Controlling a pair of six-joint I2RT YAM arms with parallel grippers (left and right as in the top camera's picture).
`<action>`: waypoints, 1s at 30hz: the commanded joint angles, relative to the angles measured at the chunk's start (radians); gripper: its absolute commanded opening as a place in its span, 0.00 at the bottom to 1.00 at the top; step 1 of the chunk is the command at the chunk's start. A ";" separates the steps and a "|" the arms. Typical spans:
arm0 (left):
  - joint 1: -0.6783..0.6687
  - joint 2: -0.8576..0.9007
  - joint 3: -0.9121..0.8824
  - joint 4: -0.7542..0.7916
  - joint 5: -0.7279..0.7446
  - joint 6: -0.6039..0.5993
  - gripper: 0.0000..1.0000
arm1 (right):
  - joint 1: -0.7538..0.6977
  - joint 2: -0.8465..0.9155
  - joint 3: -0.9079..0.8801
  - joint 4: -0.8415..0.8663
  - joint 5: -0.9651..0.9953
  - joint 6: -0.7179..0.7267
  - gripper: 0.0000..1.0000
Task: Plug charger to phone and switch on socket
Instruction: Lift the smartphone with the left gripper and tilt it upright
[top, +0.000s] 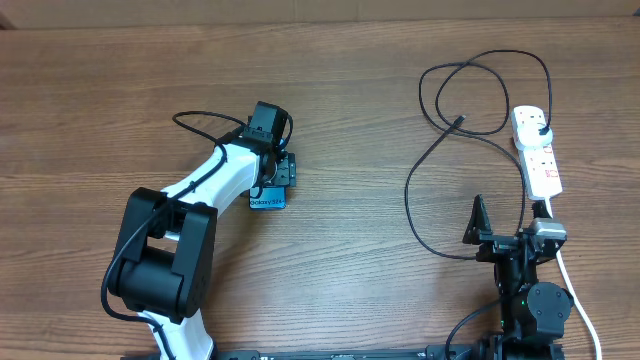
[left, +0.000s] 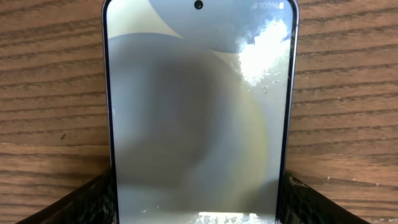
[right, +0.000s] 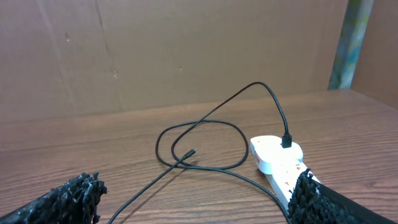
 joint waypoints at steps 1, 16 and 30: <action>0.004 0.067 -0.036 -0.018 0.111 -0.042 0.76 | 0.003 -0.010 -0.011 0.006 0.010 -0.002 1.00; 0.004 0.066 0.092 -0.119 0.260 -0.043 0.70 | 0.003 -0.010 -0.011 0.006 0.010 -0.002 1.00; 0.004 0.066 0.145 -0.175 0.559 -0.042 0.67 | 0.003 -0.010 -0.011 0.006 0.010 -0.002 1.00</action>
